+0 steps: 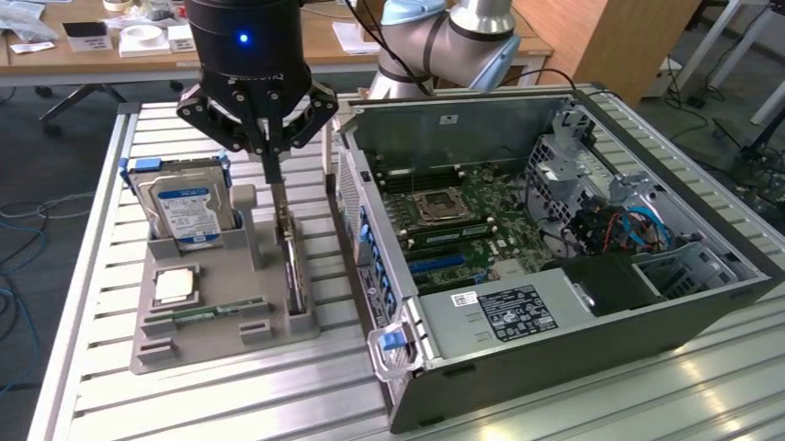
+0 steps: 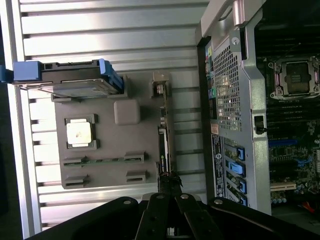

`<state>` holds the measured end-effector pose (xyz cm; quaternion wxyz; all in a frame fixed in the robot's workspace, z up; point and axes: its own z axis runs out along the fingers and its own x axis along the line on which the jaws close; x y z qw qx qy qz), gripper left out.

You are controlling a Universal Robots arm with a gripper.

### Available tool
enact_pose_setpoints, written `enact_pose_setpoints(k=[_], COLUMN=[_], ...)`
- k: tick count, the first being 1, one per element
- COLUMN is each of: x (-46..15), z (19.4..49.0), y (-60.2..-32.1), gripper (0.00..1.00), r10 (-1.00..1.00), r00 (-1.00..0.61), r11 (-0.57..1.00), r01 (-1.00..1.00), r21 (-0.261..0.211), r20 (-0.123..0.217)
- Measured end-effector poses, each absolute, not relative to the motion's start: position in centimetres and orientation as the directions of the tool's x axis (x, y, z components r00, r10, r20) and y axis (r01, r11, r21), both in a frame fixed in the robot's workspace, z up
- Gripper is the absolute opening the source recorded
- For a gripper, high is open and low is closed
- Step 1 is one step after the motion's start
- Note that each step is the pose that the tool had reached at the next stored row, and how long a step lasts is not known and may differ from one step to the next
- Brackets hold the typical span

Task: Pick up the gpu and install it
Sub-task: 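Pick up the gpu and move the gpu toward the slot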

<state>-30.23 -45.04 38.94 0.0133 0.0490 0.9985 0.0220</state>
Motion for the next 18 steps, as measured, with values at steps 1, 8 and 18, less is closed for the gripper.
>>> enact_pose_setpoints(k=[1, 8, 18], x=[-30.2, -30.2, -30.2], z=[38.9, 38.9, 37.8], y=[-45.0, -45.0, -45.0], gripper=[0.11, 0.42, 0.42], r10=[0.098, 0.098, 0.099], r00=[-0.995, -0.995, -0.995], r11=[0.994, 0.994, 0.994], r01=[0.097, 0.097, 0.097], r21=[0.045, 0.045, 0.049], r20=[-0.024, -0.025, -0.024])
